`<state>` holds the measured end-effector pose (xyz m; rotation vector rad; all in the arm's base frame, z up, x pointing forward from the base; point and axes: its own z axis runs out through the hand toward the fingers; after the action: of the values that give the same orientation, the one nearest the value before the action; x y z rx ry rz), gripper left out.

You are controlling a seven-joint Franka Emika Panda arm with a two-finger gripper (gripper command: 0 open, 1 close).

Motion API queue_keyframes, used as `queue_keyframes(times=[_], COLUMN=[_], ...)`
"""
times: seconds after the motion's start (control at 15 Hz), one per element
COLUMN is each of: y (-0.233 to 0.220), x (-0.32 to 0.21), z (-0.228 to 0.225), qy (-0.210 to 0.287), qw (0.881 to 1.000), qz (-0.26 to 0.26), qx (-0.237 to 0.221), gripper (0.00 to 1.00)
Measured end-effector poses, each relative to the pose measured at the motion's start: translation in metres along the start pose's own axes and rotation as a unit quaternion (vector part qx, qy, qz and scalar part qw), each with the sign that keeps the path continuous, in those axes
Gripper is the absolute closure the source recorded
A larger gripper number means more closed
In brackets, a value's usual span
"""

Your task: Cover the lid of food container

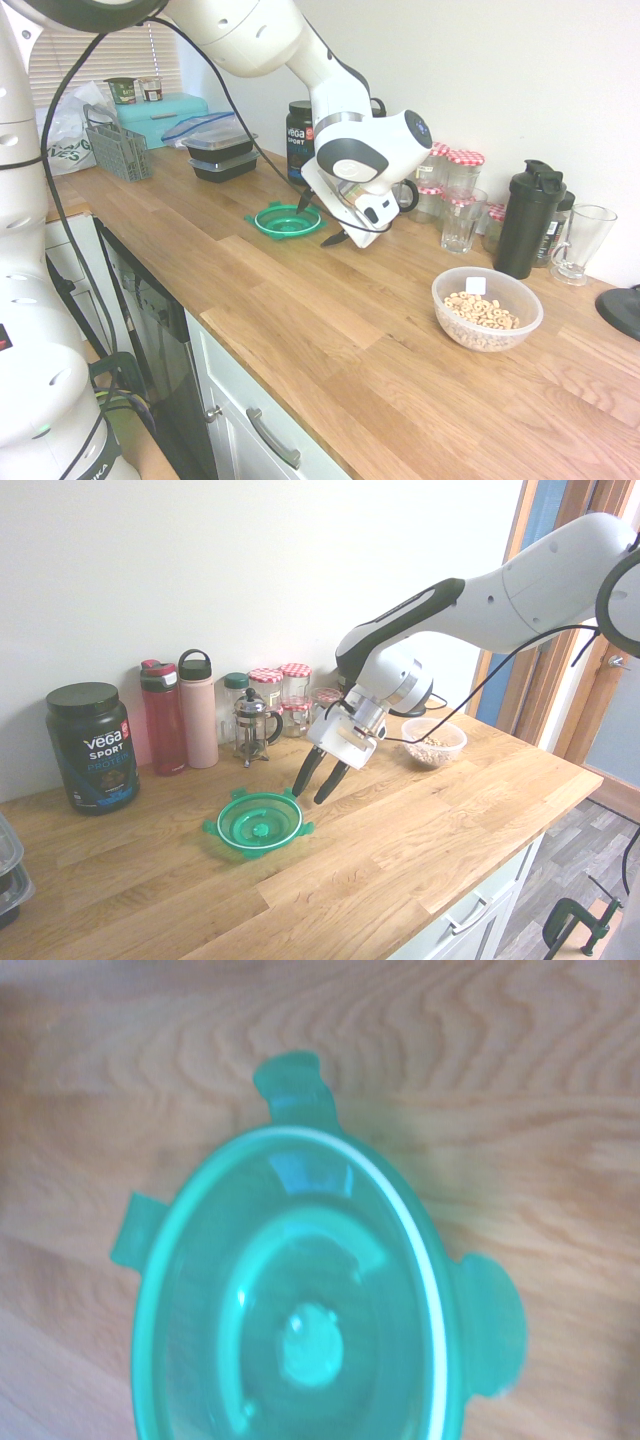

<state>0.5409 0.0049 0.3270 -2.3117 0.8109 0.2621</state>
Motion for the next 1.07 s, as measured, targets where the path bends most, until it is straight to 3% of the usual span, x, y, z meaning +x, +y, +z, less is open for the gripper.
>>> queue_keyframes(times=[0.33, 0.4, 1.07], y=[-0.005, -0.006, -0.016], x=[0.002, 0.003, 0.001], z=[0.028, 0.035, 0.061], qy=[-0.034, -0.041, -0.062], qw=[0.999, 0.998, 0.996], qz=[0.012, 0.013, 0.007], qx=[0.041, 0.048, 0.06], gripper=[0.0, 1.0, 1.0])
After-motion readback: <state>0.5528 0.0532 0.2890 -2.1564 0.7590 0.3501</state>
